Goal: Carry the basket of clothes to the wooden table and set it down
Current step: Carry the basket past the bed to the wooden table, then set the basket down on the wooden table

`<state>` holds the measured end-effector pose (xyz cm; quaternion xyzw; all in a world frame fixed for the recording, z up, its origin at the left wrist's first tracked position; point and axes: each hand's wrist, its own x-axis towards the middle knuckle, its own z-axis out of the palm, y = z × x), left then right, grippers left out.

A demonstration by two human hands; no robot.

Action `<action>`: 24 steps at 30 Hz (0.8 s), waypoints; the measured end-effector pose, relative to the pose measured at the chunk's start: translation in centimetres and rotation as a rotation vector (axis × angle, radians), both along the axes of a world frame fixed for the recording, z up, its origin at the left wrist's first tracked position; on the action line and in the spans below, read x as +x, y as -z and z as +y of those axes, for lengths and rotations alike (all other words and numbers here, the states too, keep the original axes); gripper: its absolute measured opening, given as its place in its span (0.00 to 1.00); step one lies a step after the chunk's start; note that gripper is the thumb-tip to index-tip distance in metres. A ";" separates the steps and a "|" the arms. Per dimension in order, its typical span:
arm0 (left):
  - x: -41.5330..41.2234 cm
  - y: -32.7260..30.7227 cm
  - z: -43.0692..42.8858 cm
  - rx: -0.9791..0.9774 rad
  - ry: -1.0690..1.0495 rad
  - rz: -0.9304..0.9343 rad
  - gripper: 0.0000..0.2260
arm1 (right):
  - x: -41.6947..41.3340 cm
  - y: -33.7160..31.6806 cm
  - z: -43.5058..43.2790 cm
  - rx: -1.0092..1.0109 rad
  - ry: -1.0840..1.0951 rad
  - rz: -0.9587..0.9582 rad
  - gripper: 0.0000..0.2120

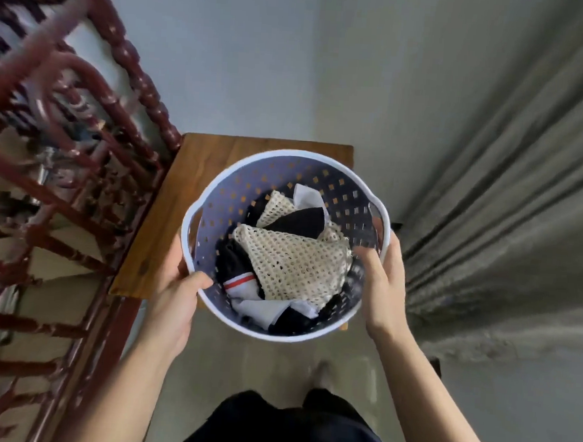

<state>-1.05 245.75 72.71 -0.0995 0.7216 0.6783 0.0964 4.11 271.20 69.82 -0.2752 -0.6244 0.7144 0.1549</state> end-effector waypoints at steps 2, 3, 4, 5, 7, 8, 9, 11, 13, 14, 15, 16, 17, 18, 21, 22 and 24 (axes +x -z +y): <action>-1.8 0.6 -0.6 -0.013 -0.059 -0.036 0.33 | -3.4 0.4 -0.2 0.013 -0.073 -0.020 0.21; -2.6 0.9 -1.0 -0.033 -0.080 -0.053 0.32 | -4.9 0.6 -0.5 0.035 -0.100 -0.035 0.21; -3.5 1.2 -1.5 -0.041 -0.095 -0.060 0.32 | -6.3 0.8 -0.9 0.058 -0.127 -0.042 0.21; -4.5 1.6 -2.0 -0.045 -0.110 -0.063 0.32 | -7.7 1.1 -1.3 0.081 -0.150 -0.052 0.21; -6.6 2.4 -3.1 -0.052 -0.125 -0.075 0.33 | -10.5 2.1 -2.2 0.110 -0.204 -0.075 0.20; -7.8 3.1 -3.7 -0.051 -0.131 -0.086 0.32 | -11.8 2.8 -2.7 0.117 -0.228 -0.090 0.20; -9.1 3.8 -4.4 -0.053 -0.128 -0.104 0.32 | -13.3 3.4 -3.3 0.123 -0.237 -0.111 0.19; -12.1 5.3 -5.9 -0.069 -0.103 -0.138 0.32 | -16.0 4.5 -4.7 0.118 -0.216 -0.162 0.17; -15.6 6.5 -7.7 -0.110 -0.071 -0.162 0.33 | -18.7 5.4 -6.3 0.135 -0.172 -0.211 0.14; -17.6 6.9 -8.5 -0.121 -0.051 -0.173 0.34 | -20.0 5.5 -7.3 0.154 -0.148 -0.234 0.12; -19.5 7.2 -9.3 -0.127 -0.034 -0.185 0.34 | -21.3 5.8 -8.1 0.193 -0.125 -0.254 0.10; -21.5 7.5 -10.0 -0.125 -0.010 -0.197 0.34 | -22.6 6.1 -9.0 0.229 -0.108 -0.277 0.10; -23.4 7.8 -10.5 -0.136 0.012 -0.219 0.34 | -24.0 6.4 -9.8 0.257 -0.091 -0.302 0.09; -25.3 8.2 -11.0 -0.149 0.031 -0.236 0.34 | -25.3 6.7 -10.6 0.269 -0.075 -0.331 0.10; -30.3 9.1 -12.0 -0.225 0.063 -0.237 0.32 | -29.2 7.6 -12.6 0.289 -0.054 -0.411 0.13; -31.6 9.4 -12.2 -0.256 0.074 -0.219 0.31 | -30.2 8.0 -13.1 0.300 -0.052 -0.433 0.14; -33.9 10.0 -12.5 -0.301 0.091 -0.201 0.31 | -31.8 8.7 -13.7 0.320 -0.071 -0.478 0.14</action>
